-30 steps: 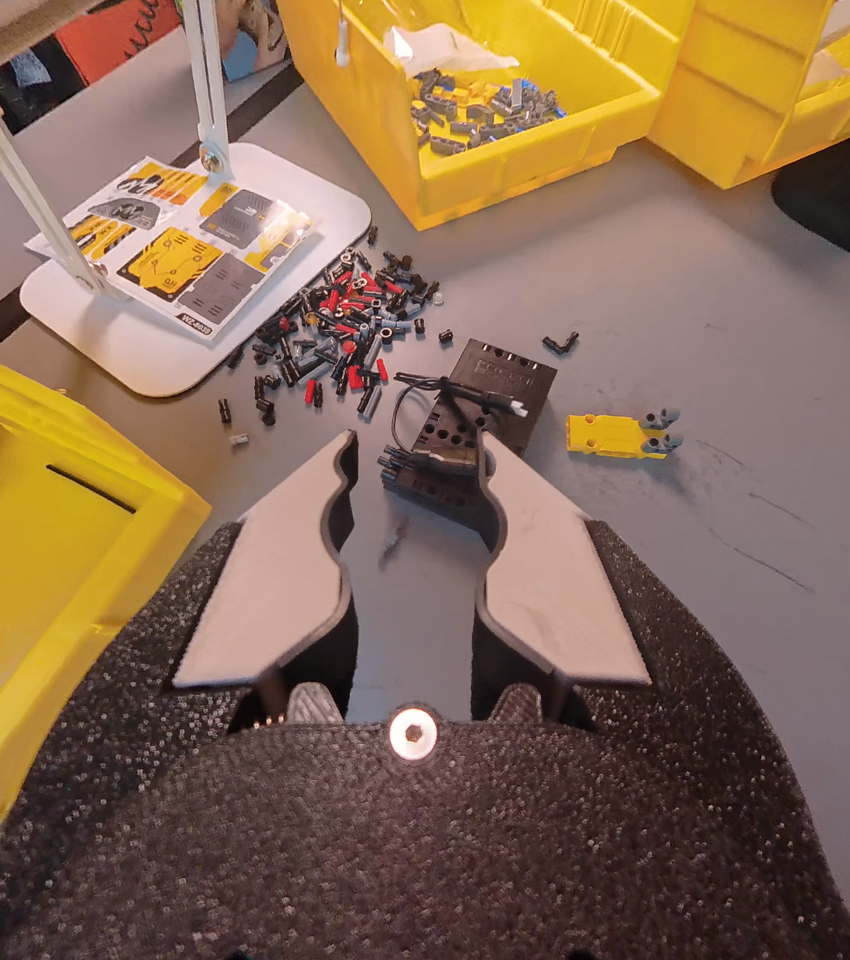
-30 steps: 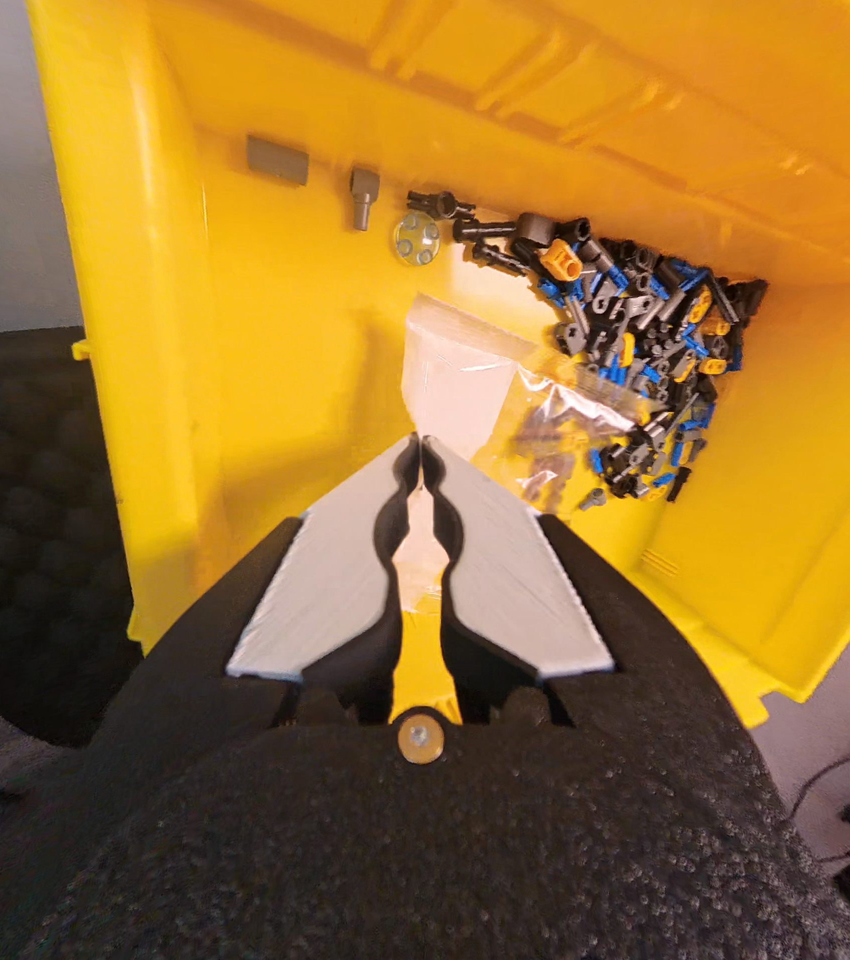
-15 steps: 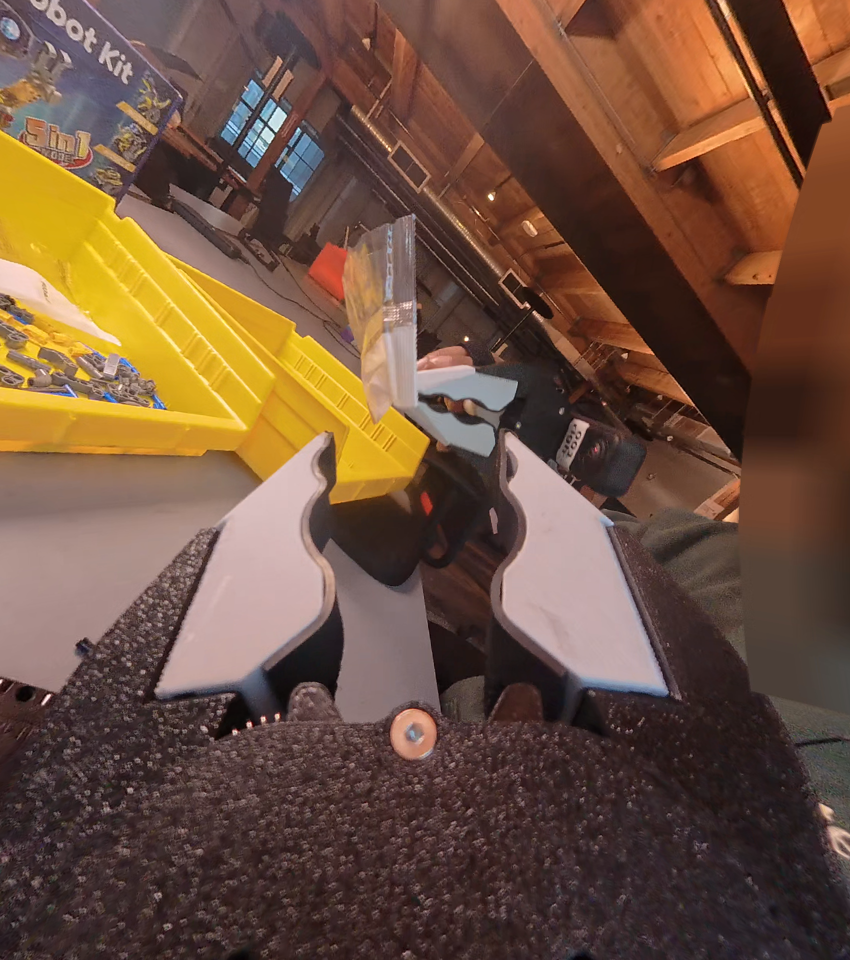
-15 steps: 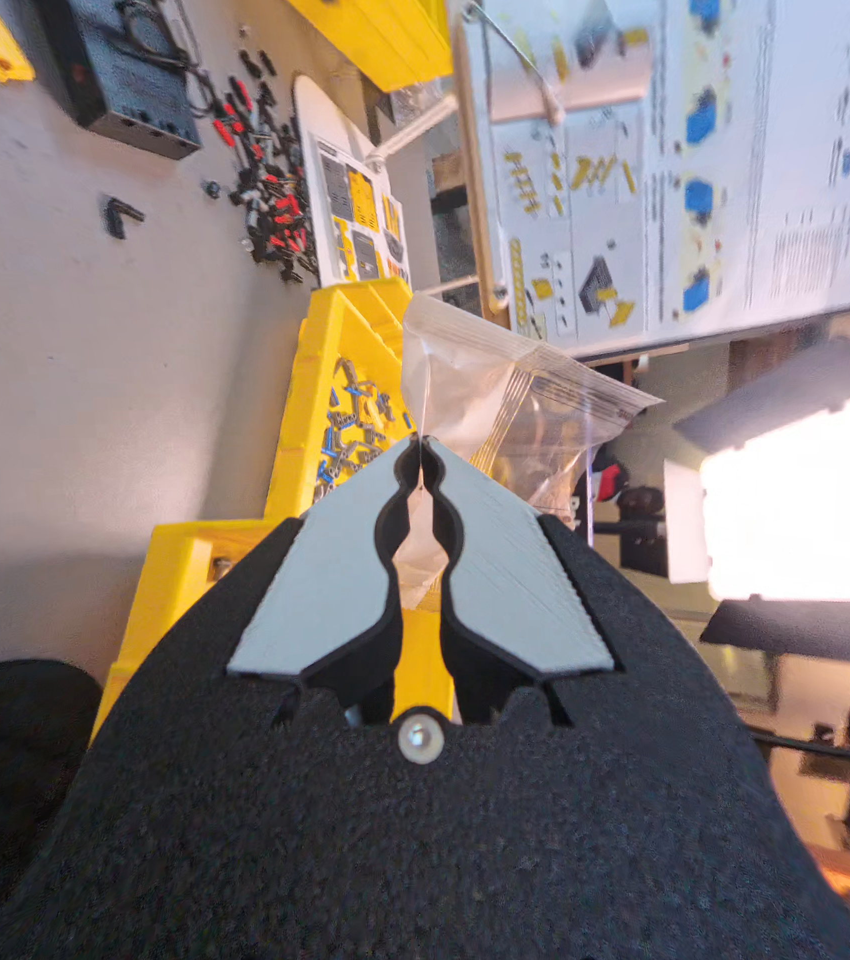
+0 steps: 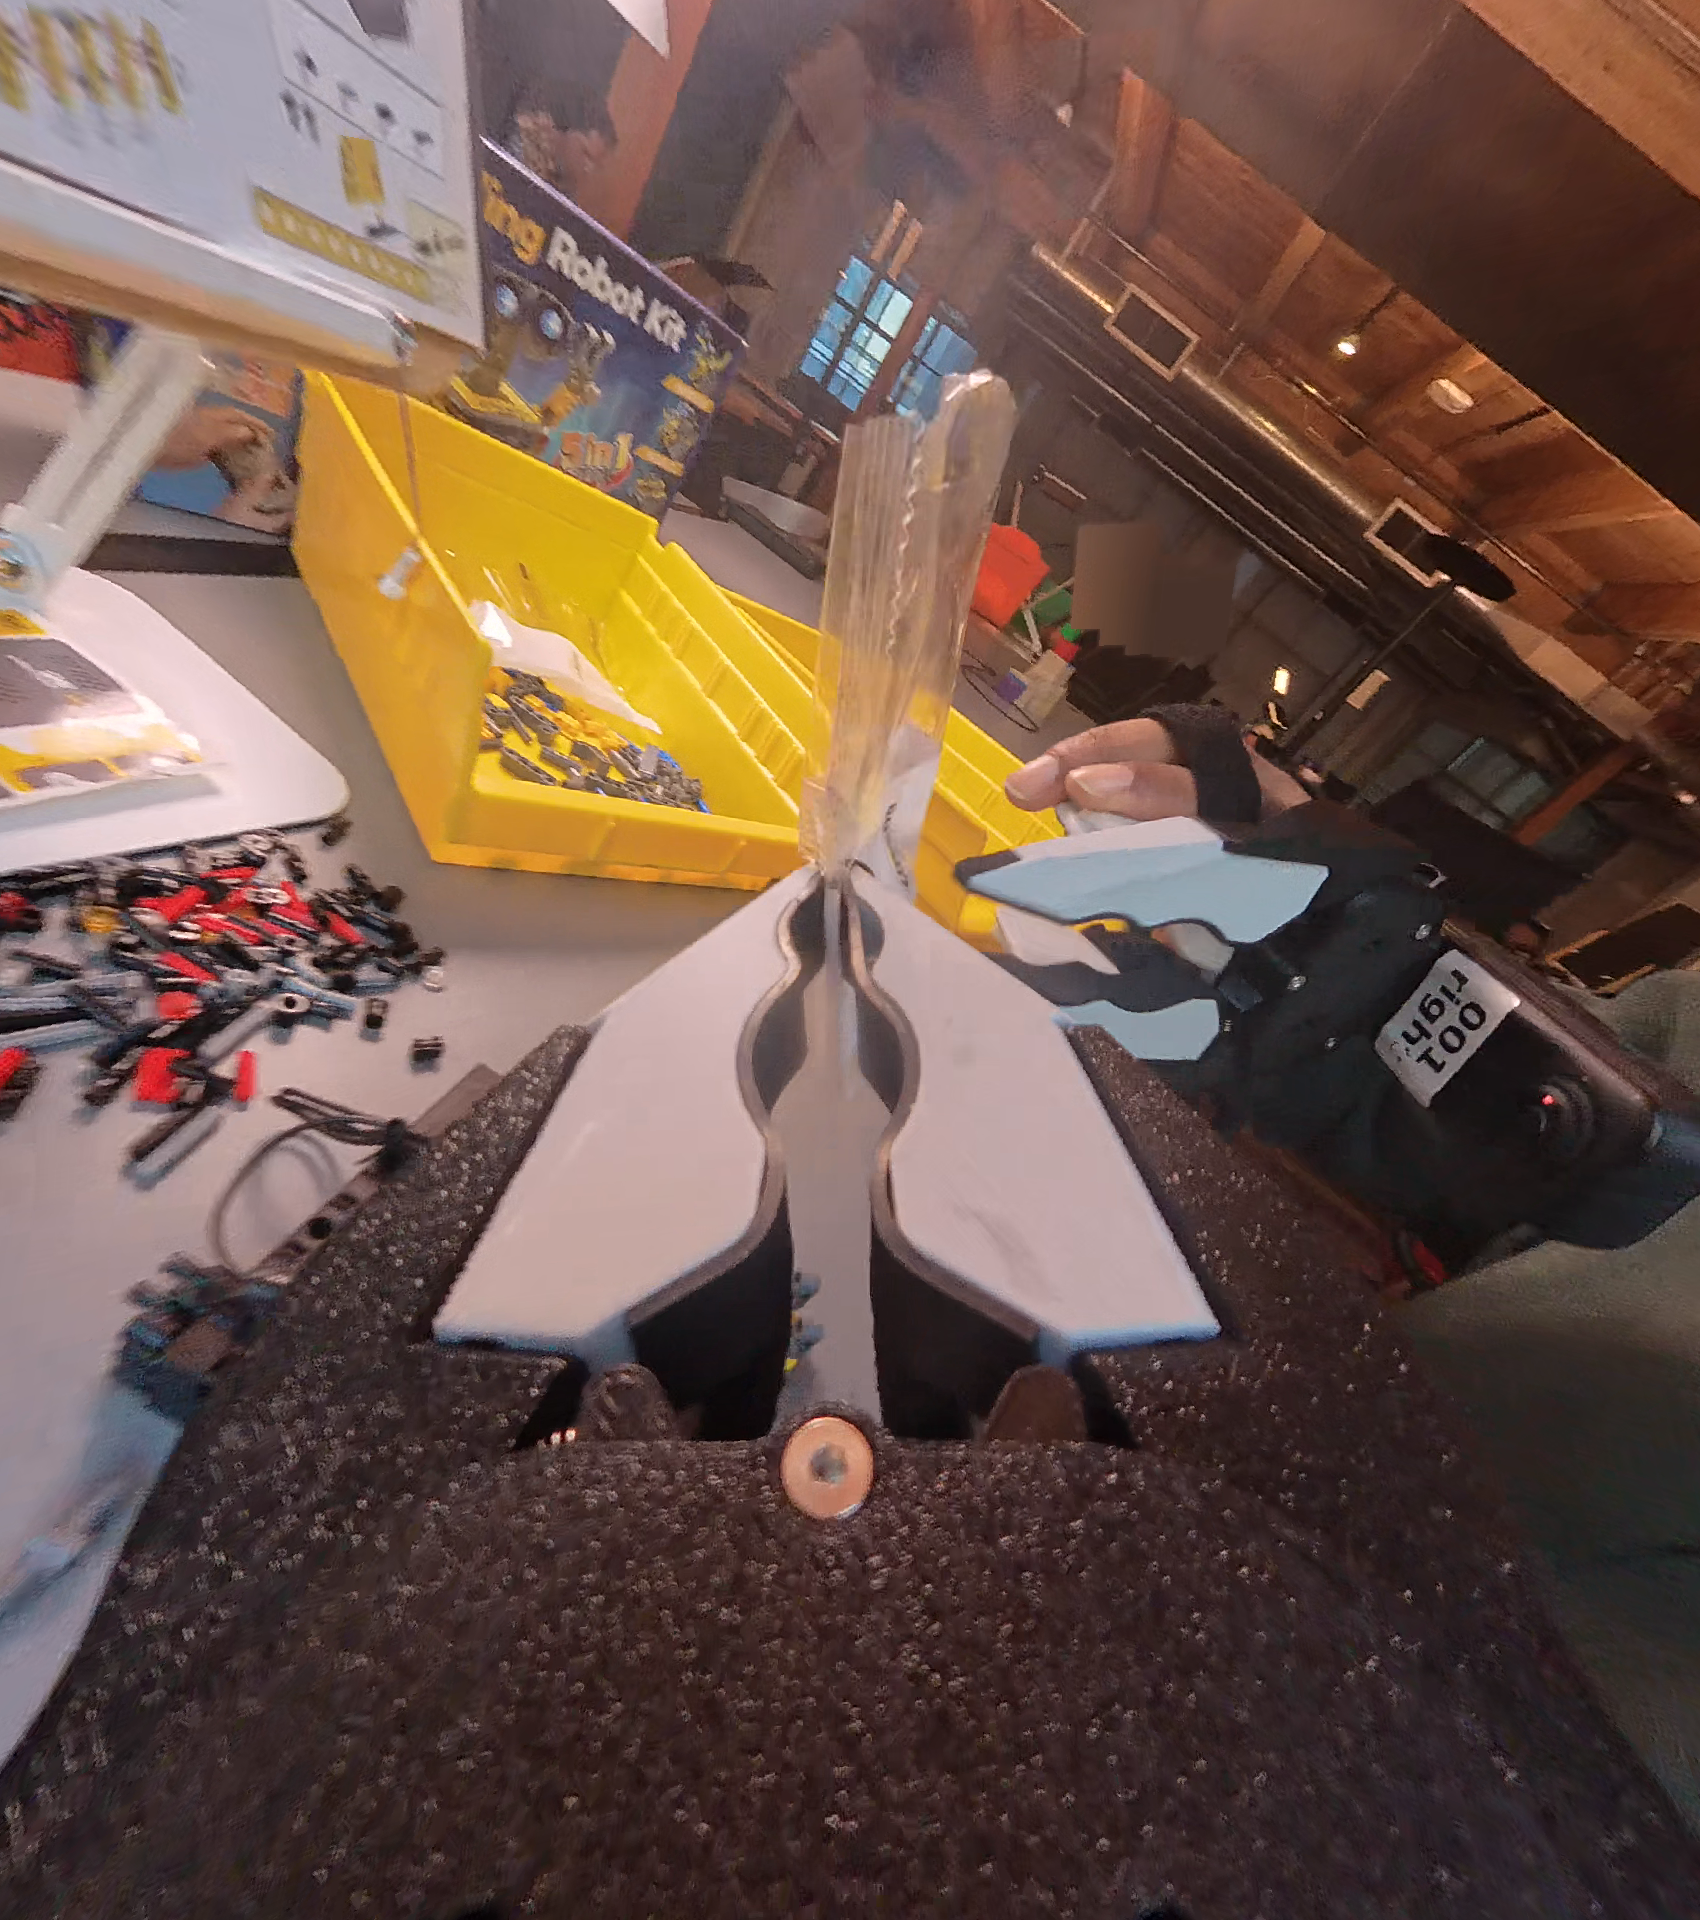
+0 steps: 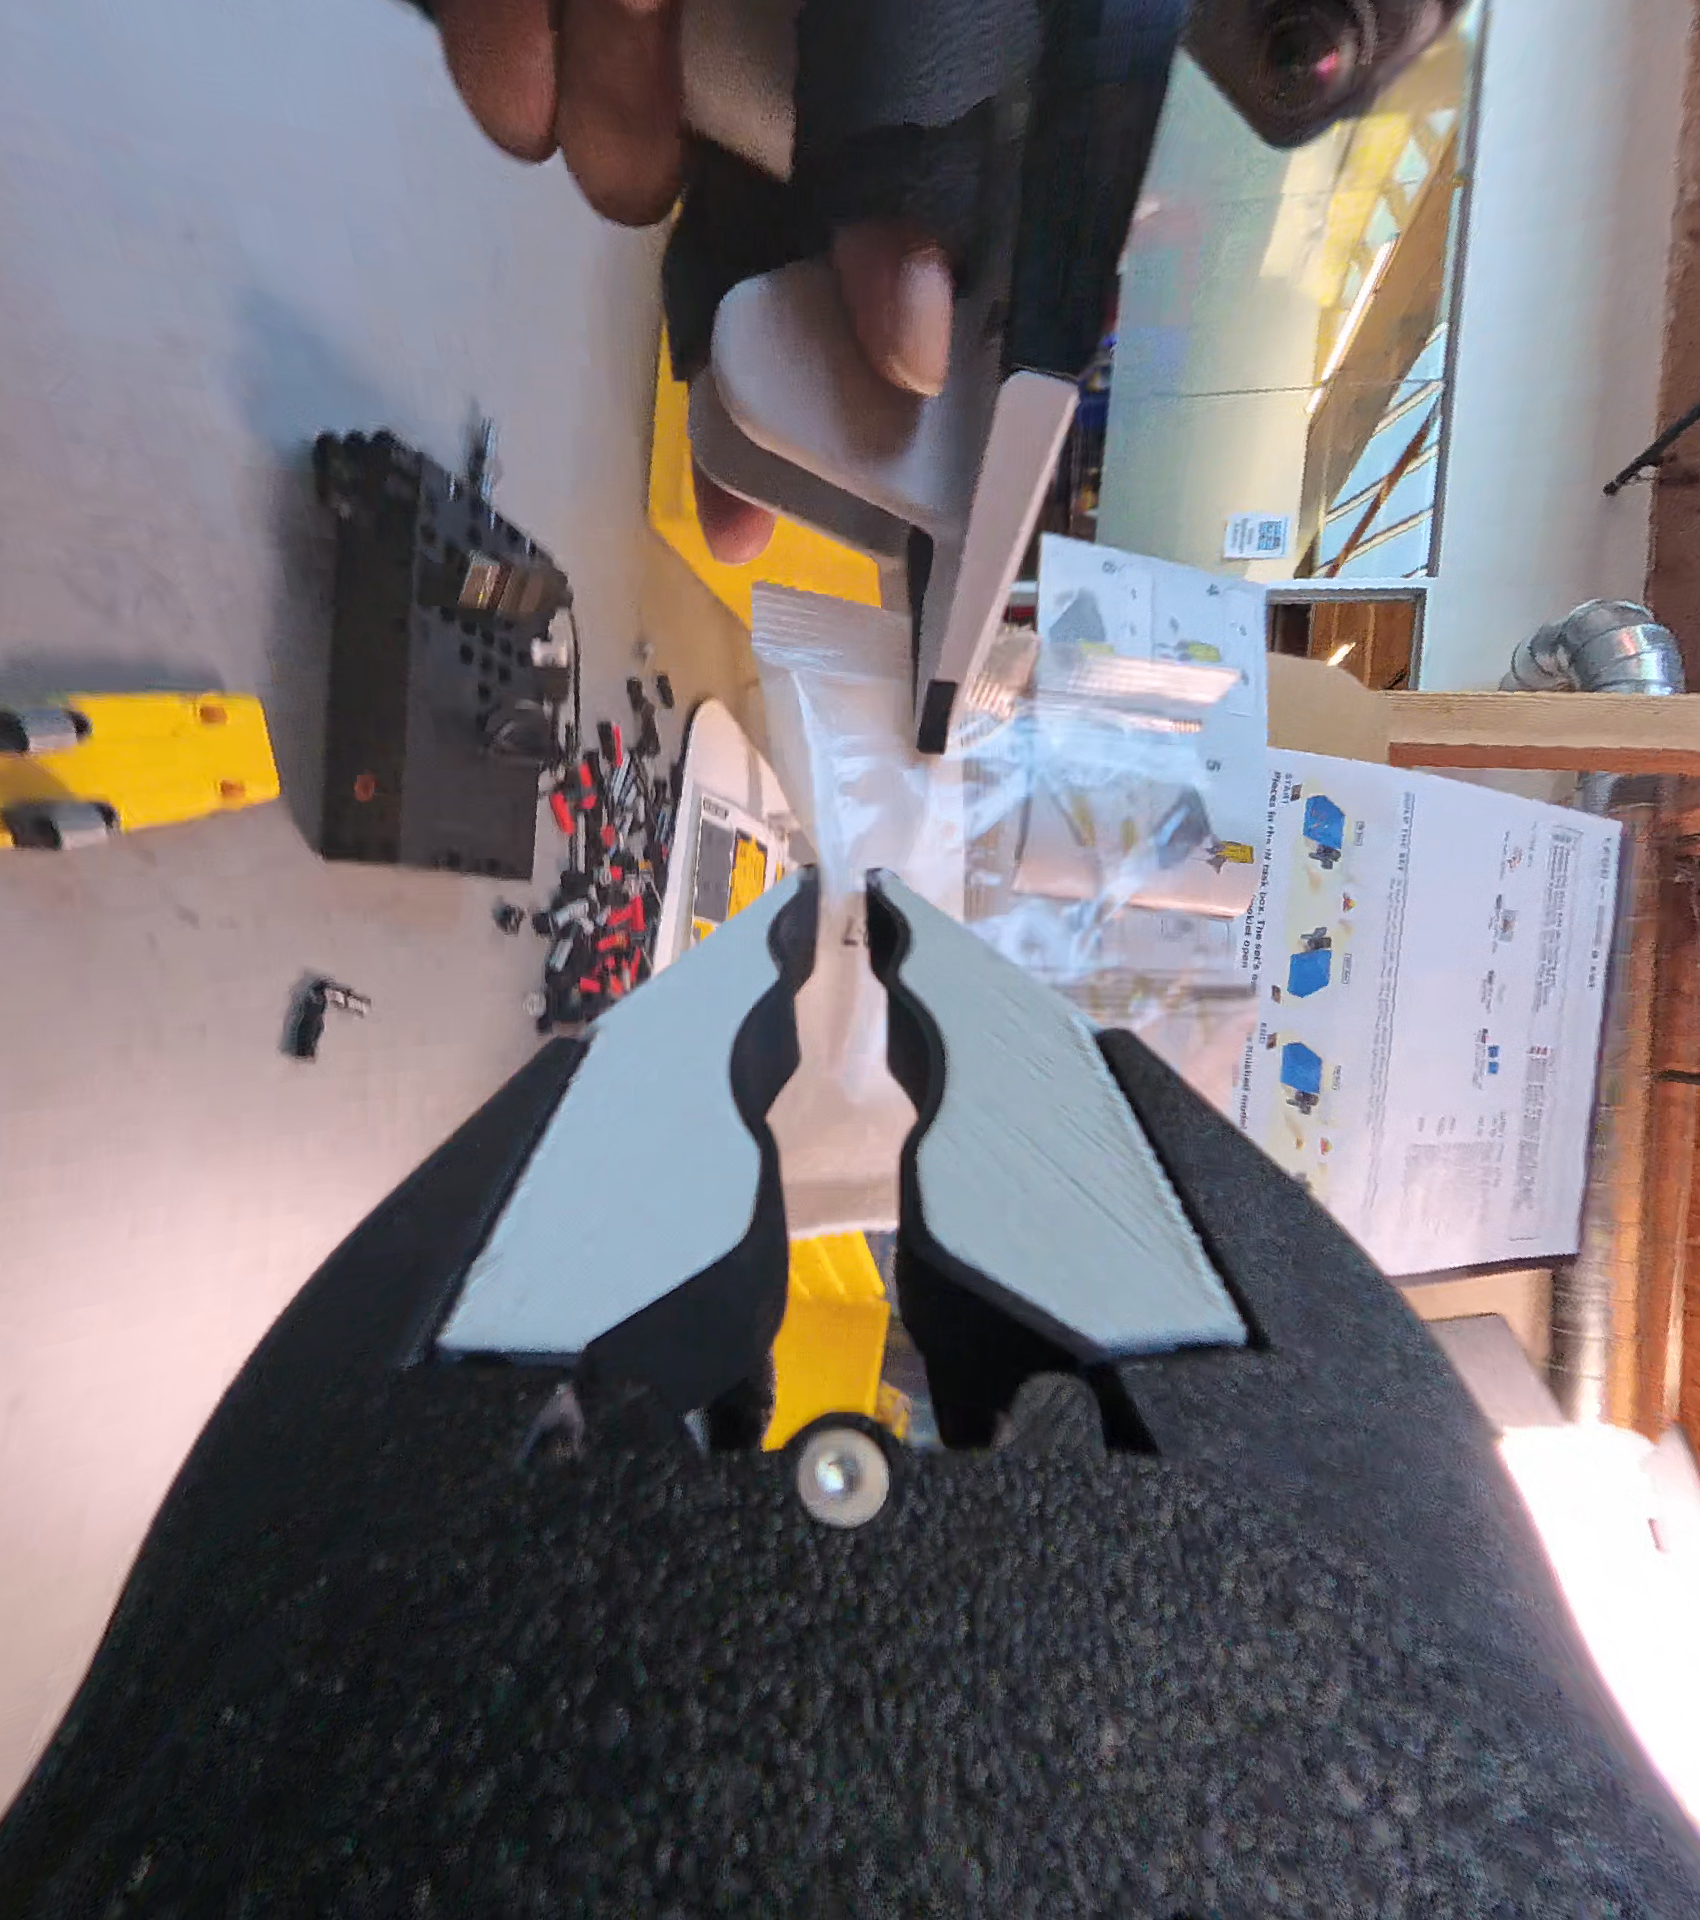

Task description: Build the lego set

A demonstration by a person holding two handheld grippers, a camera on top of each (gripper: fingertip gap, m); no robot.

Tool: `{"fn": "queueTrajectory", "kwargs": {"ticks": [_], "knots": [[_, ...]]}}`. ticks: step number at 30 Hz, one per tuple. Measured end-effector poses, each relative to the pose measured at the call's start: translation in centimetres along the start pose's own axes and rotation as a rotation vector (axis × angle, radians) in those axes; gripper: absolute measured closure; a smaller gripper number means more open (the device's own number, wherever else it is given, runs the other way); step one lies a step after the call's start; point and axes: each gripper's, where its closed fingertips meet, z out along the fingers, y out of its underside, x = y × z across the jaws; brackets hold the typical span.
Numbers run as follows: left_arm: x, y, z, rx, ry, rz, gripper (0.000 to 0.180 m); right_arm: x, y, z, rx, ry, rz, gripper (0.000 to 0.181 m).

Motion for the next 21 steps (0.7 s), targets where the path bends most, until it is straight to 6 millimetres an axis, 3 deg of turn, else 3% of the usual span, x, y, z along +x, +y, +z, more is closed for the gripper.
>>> {"fn": "queueTrajectory", "kwargs": {"ticks": [2,3,5,8,10,13,16,18,21], "knots": [[-1.1,-2.4,-3.1,0.05,-0.078,0.049,0.179,0.7,-0.9,-0.2,0.069,0.008,0.166,0.142],[-1.9,-4.1,-5.4,0.086,-0.133,0.08,0.179,0.9,-1.1,-0.4,0.107,0.003,0.256,0.135],[-3.7,-8.3,-11.2,0.161,-0.28,0.145,0.179,1.0,-0.8,-0.8,0.158,-0.013,0.412,0.134],[-7.1,-14.9,-21.6,0.226,-0.537,0.212,0.179,-0.6,1.4,-0.6,0.116,-0.068,0.53,0.133],[-10.5,-18.6,-28.0,0.211,-0.704,0.209,0.179,-2.1,2.6,-0.3,0.079,-0.108,0.565,0.133],[-17.4,-21.6,-35.1,0.073,-0.892,0.105,0.179,-3.6,3.4,0.0,0.044,-0.166,0.607,0.134],[-24.4,-22.0,-38.6,-0.075,-0.952,0.009,0.179,-3.7,4.2,0.0,0.023,-0.194,0.68,0.135],[-28.6,-21.0,-40.1,-0.186,-1.0,-0.056,0.179,-3.4,5.6,-0.5,-0.008,-0.201,0.736,0.135],[-33.2,-20.7,-41.0,-0.264,-1.055,-0.072,0.179,-2.2,8.7,-2.2,-0.08,-0.176,0.832,0.135]]}}
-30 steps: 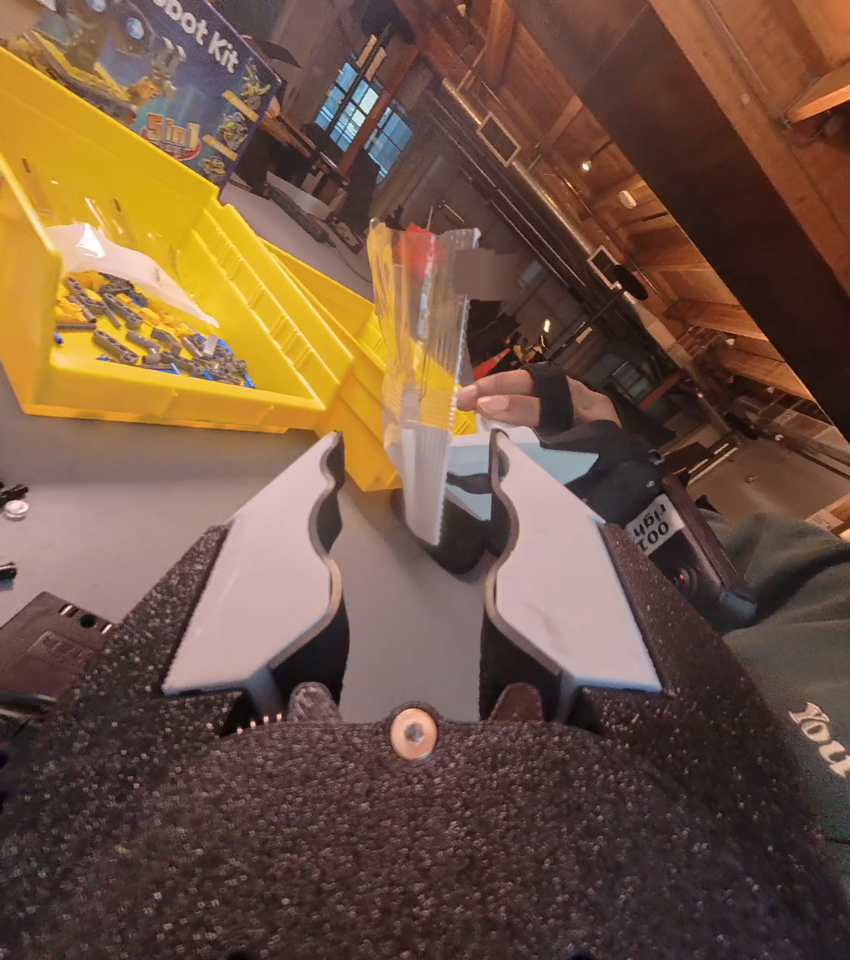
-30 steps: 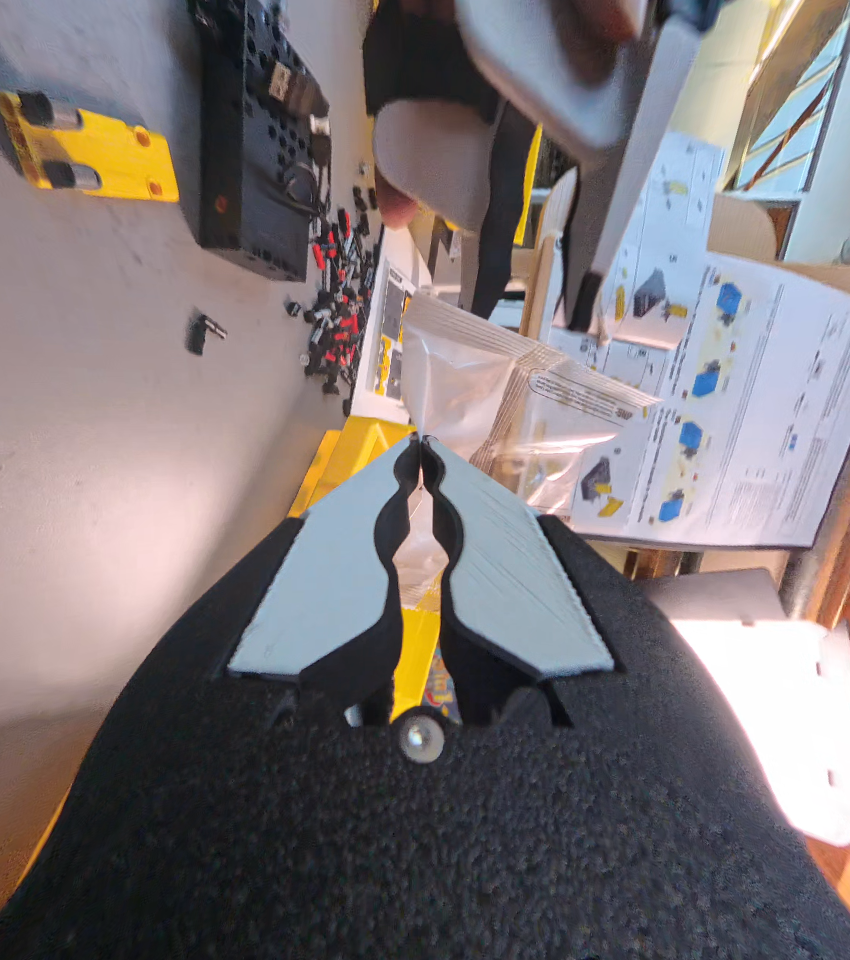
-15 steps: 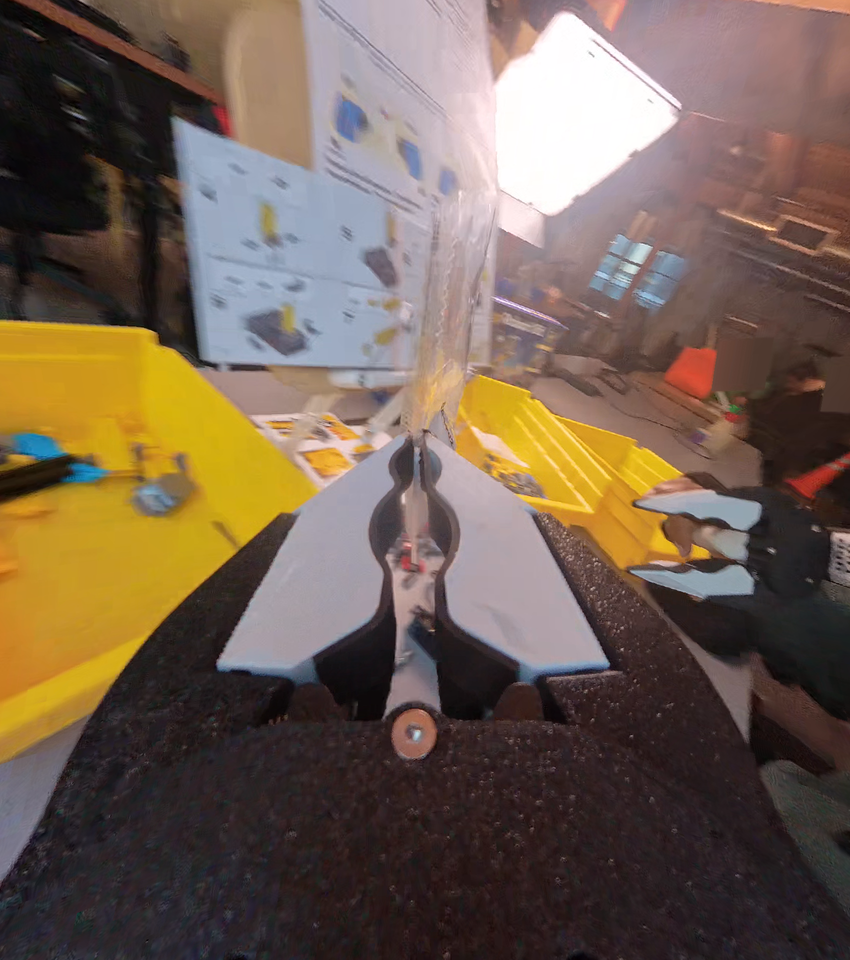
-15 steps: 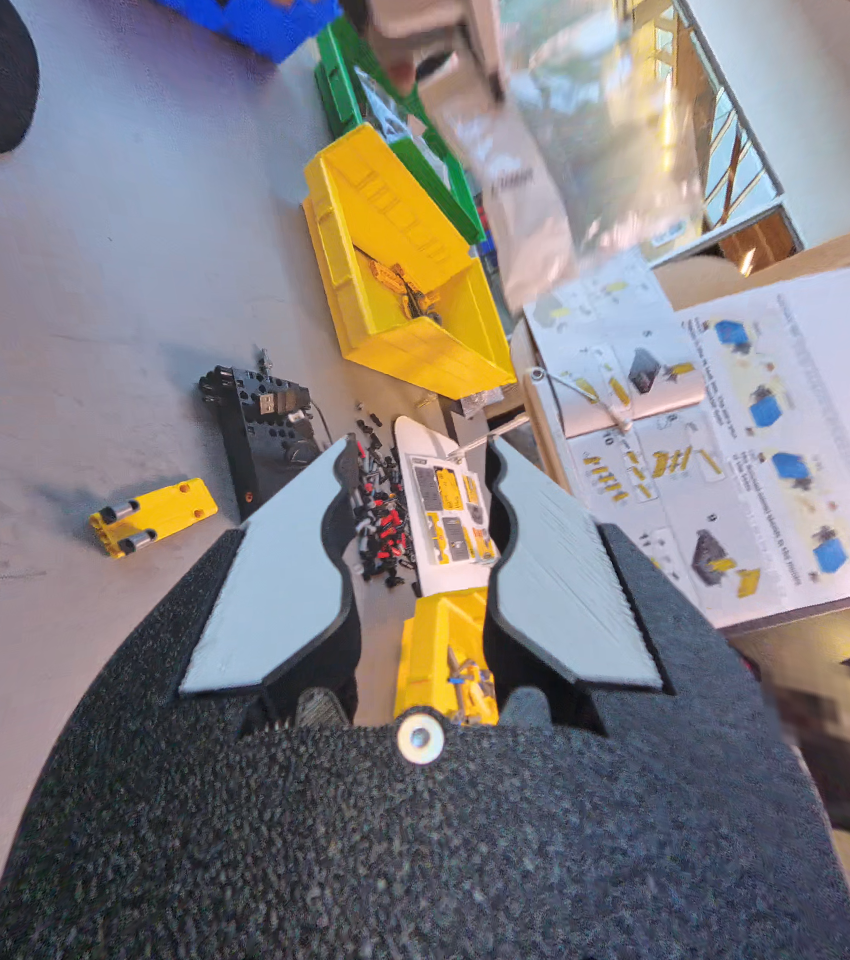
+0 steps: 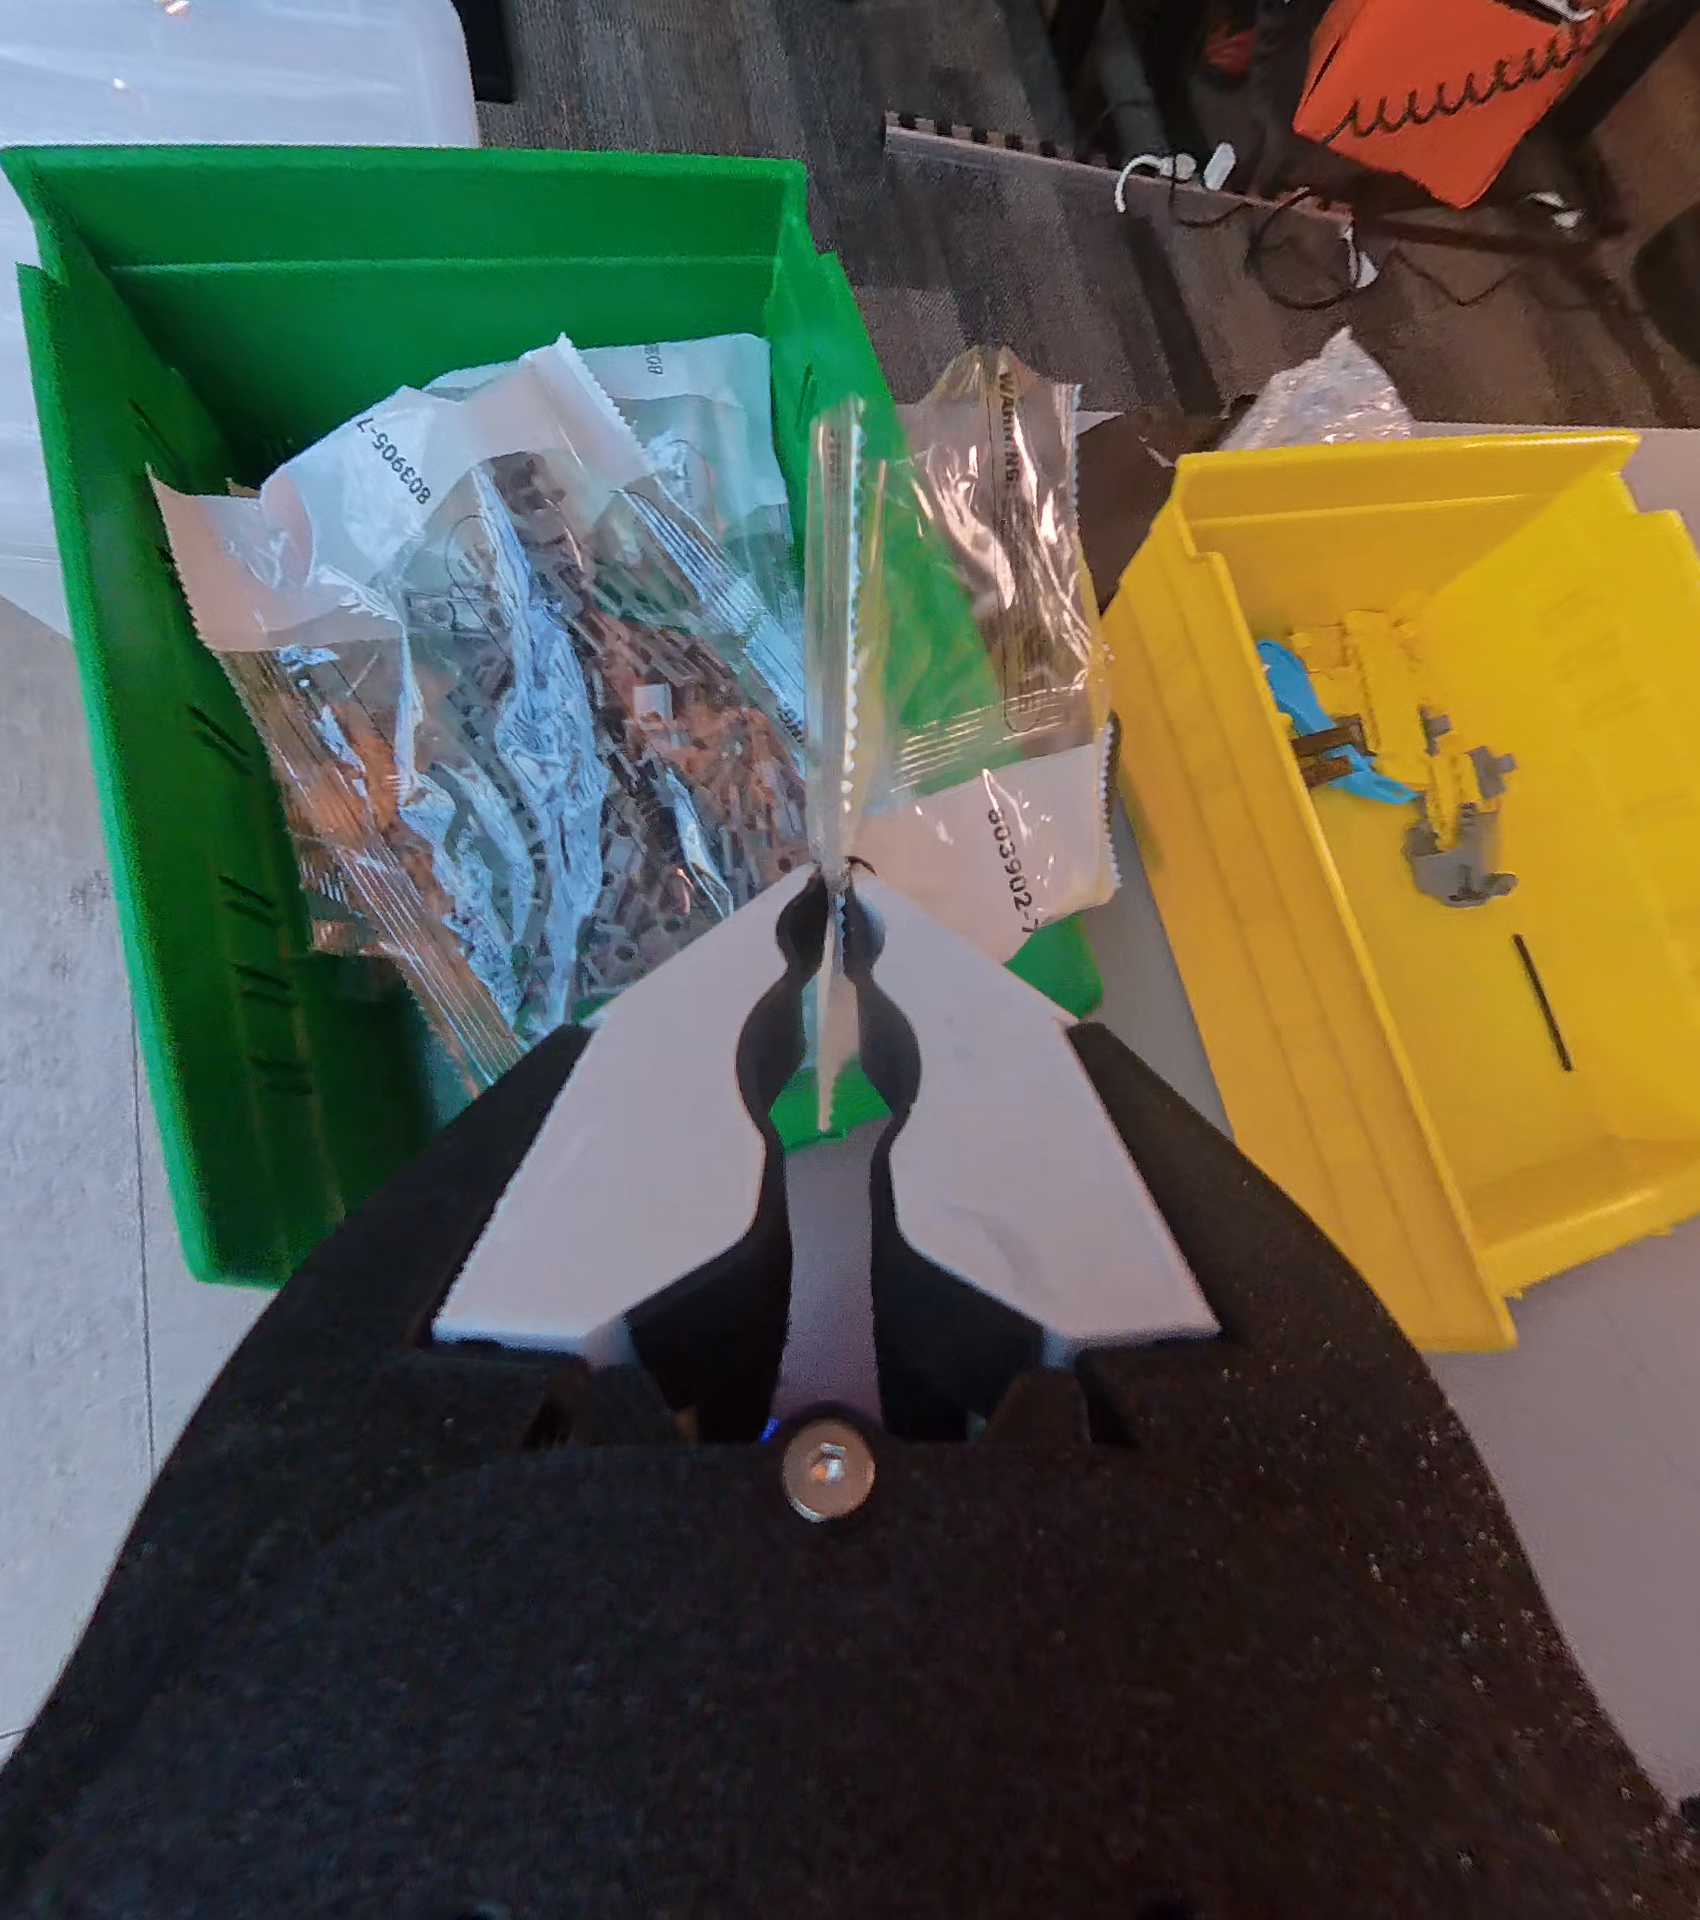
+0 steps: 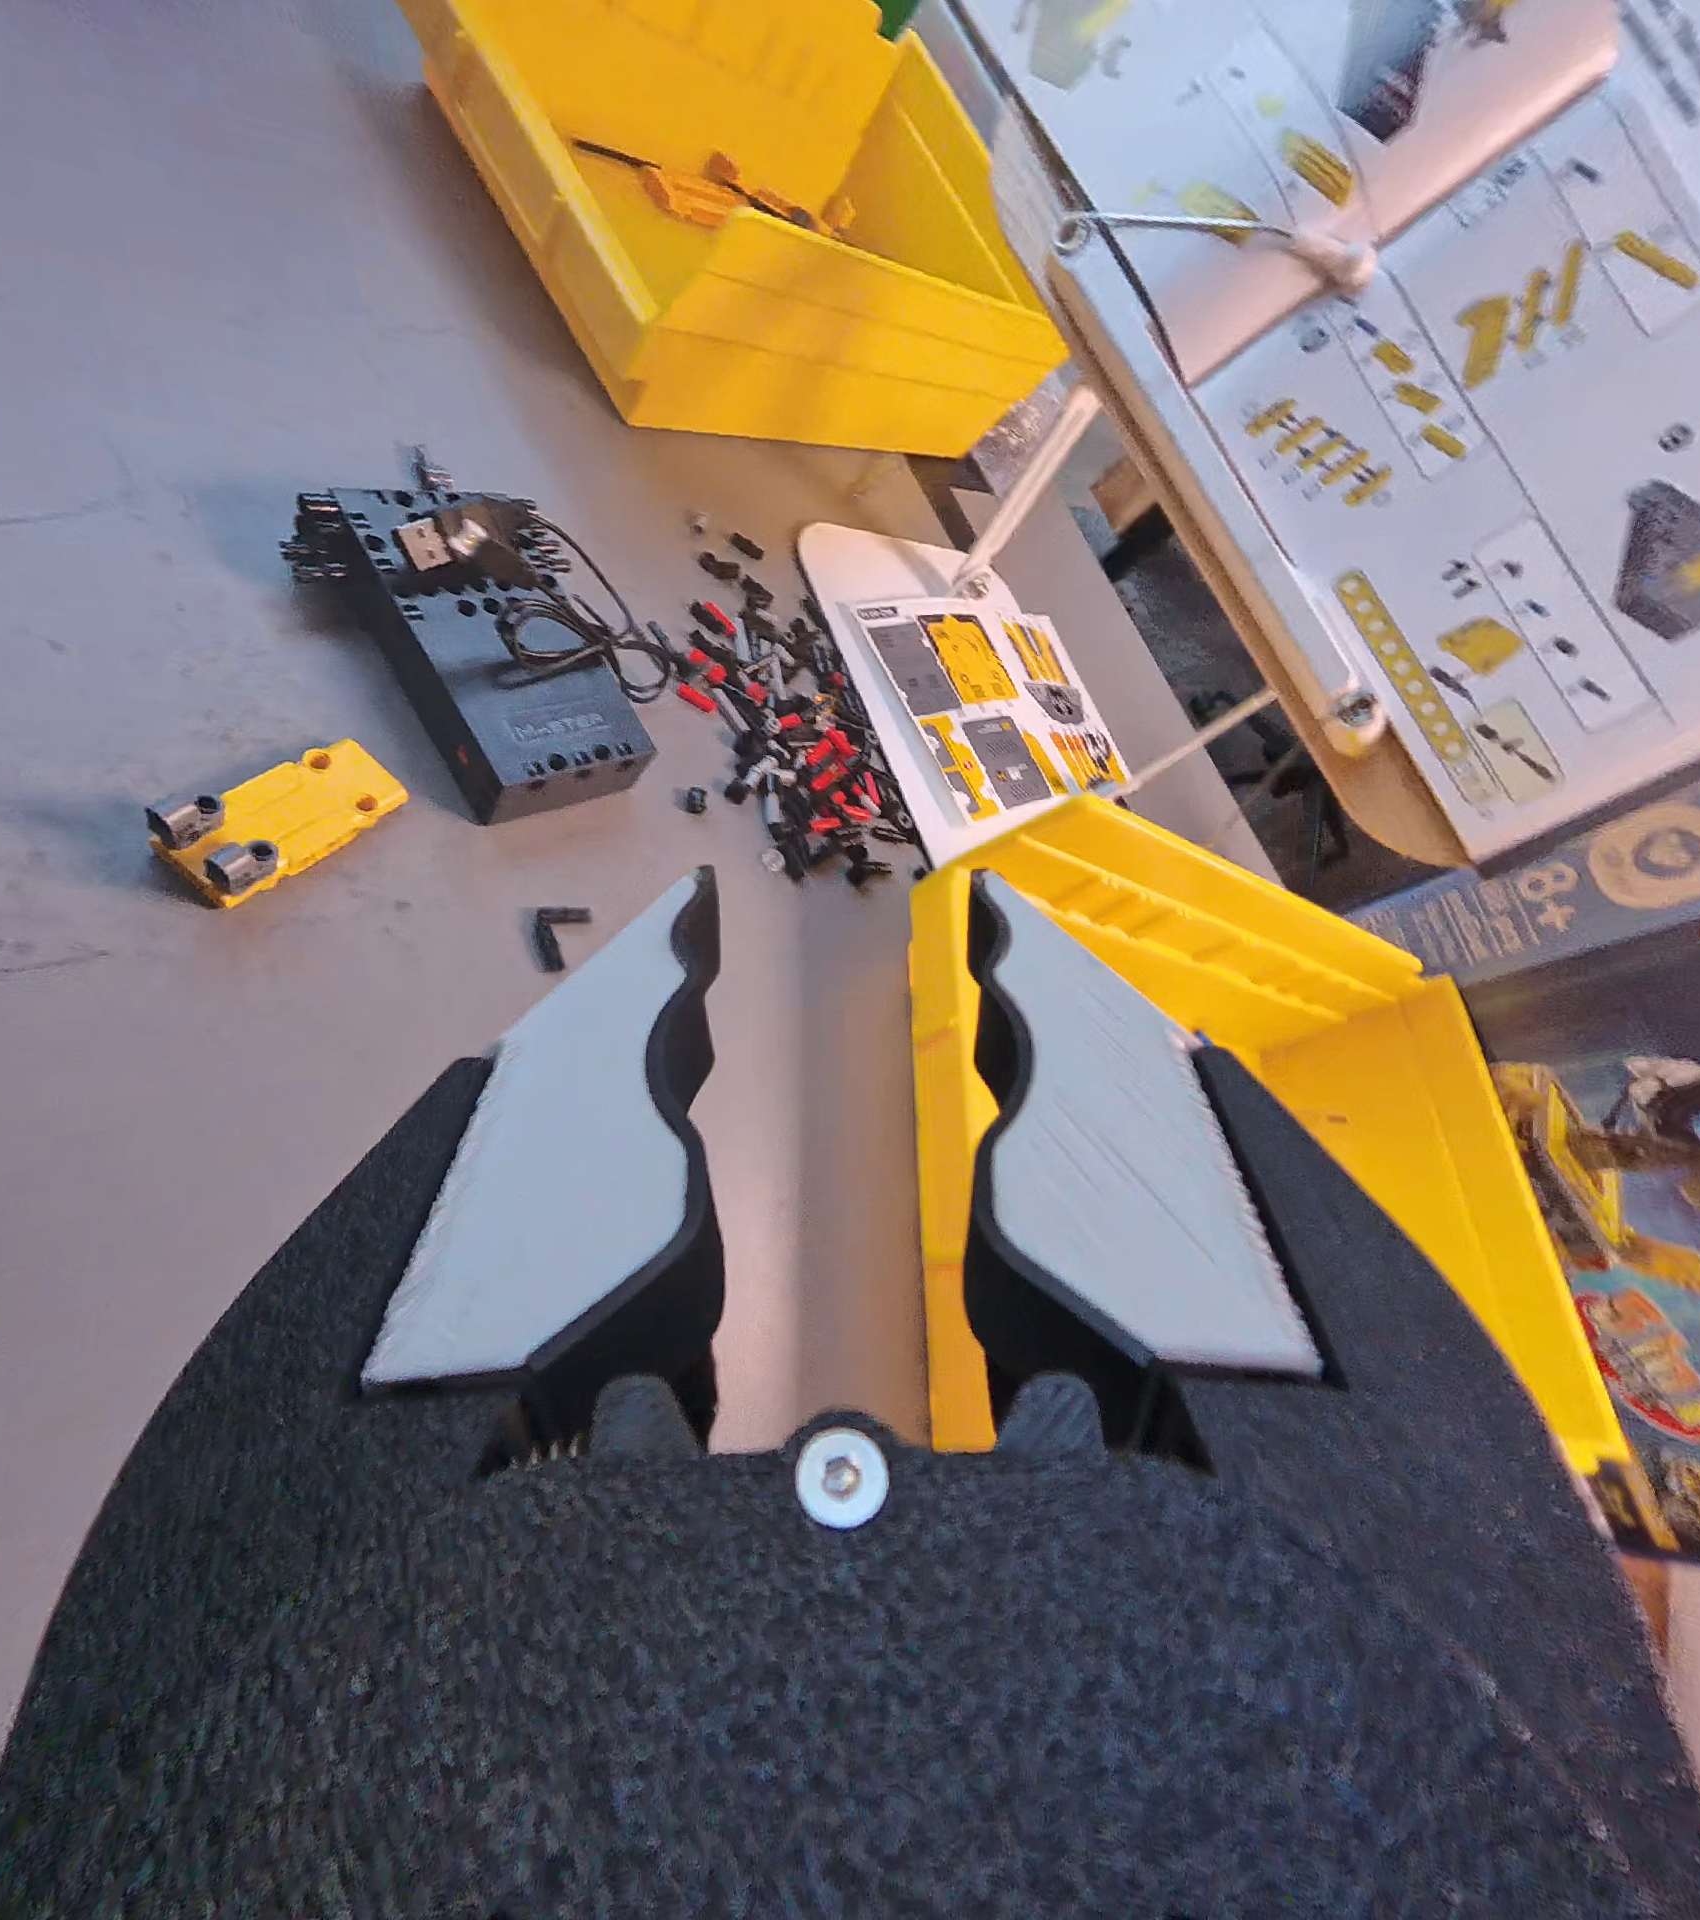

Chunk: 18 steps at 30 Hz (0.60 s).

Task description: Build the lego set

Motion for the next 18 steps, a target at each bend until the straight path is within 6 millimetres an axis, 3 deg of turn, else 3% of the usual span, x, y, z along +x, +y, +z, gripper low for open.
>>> {"fn": "queueTrajectory", "kwargs": {"ticks": [6,11,15,18], "knots": [[-4.8,-0.6,4.2,-0.093,-0.181,0.012,0.176,7.9,2.9,-4.8,-0.045,0.141,0.242,0.135],[-8.0,-2.2,4.1,-0.056,-0.344,-0.005,0.167,12.6,4.5,-5.2,-0.033,0.188,0.38,0.135],[-8.1,-3.1,3.3,-0.033,-0.378,0.023,0.137,14.5,5.0,-3.8,-0.051,0.182,0.342,0.133],[-5.4,-6.1,1.0,0.116,-0.342,0.086,0.131,16.5,6.2,-2.4,-0.096,0.165,0.314,0.133]]}}
